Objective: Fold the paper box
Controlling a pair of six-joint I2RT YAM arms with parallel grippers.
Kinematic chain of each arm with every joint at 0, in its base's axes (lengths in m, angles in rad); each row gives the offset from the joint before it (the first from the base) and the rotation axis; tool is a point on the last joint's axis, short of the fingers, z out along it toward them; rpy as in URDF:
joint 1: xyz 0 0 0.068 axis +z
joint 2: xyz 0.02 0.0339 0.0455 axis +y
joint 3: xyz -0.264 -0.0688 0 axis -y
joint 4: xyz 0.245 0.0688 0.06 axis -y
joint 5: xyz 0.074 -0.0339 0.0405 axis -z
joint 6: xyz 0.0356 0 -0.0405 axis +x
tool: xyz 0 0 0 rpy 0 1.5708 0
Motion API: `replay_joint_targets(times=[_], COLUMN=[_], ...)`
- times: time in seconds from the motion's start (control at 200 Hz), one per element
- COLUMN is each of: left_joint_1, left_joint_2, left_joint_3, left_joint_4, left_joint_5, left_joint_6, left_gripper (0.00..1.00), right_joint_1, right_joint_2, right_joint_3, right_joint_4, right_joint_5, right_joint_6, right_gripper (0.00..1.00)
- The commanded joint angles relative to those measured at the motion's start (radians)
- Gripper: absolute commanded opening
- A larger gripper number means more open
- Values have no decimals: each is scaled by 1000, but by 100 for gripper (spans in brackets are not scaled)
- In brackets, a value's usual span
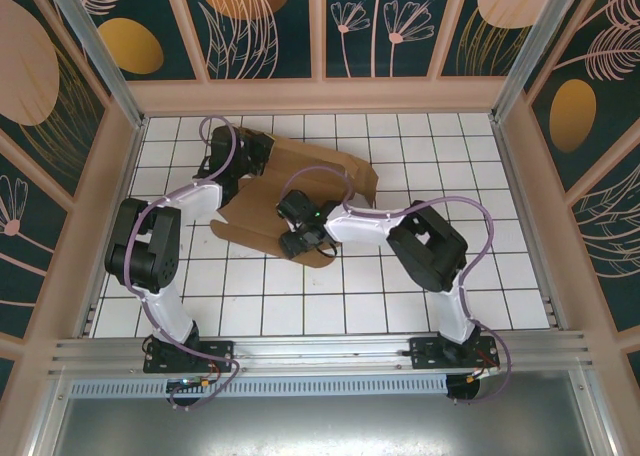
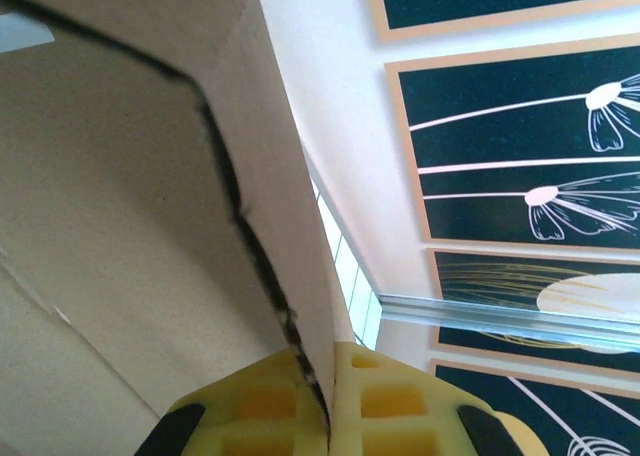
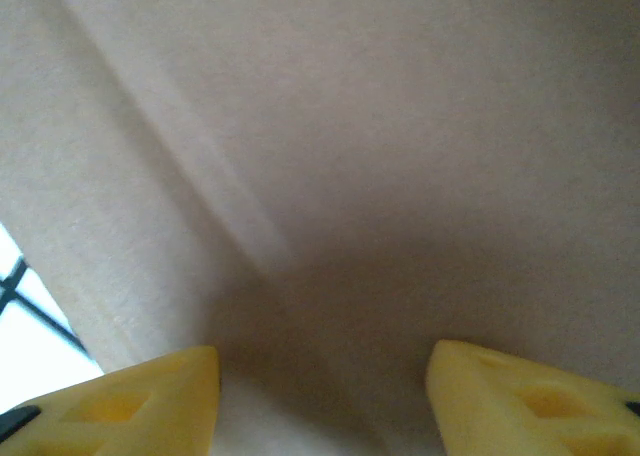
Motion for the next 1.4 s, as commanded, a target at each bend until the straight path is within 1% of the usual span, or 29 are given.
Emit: replay_joint_targets(times=[0.0, 0.12, 0.355, 0.475, 0.706, 0.811, 0.956, 1.071, 1.181, 1.191, 1.221, 1.396], left_joint_1=[4, 3, 4, 1, -35, -44, -45, -45, -48, -49, -51, -73], left_joint_2=[31, 29, 34, 39, -8, -16, 1, 26, 27, 26, 21, -21], left_joint_3=[30, 59, 96, 115, 63, 42, 73, 107, 104, 102, 94, 1], left_joint_4=[-223, -281, -342, -362, -332, -330, -394, -440, -430, -430, -423, -316], left_joint_5=[-85, -102, -118, -118, -113, -117, -160, -159, -158, -157, -158, -164], left_joint_6=[13, 13, -5, -9, -45, -66, -54, -63, -67, -67, -67, -89], left_gripper=[0, 0, 0, 0, 0, 0, 0, 0, 0, 0, 0, 0], right_joint_1=[-20, -47, -146, -173, -187, -204, -239, -263, -270, -270, -270, -269], right_joint_2=[3, -40, -143, -173, -165, -149, -156, -196, -223, -225, -228, -303], right_joint_3=[-38, -104, -214, -229, -235, -242, -249, -256, -266, -265, -262, -225], right_joint_4=[-92, -114, -148, -161, -155, -156, -184, -197, -191, -190, -187, -132], right_joint_5=[21, 24, 16, -19, -14, 6, 47, 35, 16, -5, -16, -76], right_joint_6=[17, 3, -24, -37, -60, -79, -83, -68, -70, -70, -71, -86], right_gripper=[58, 57, 55, 55, 55, 55, 55, 54, 54, 54, 54, 59])
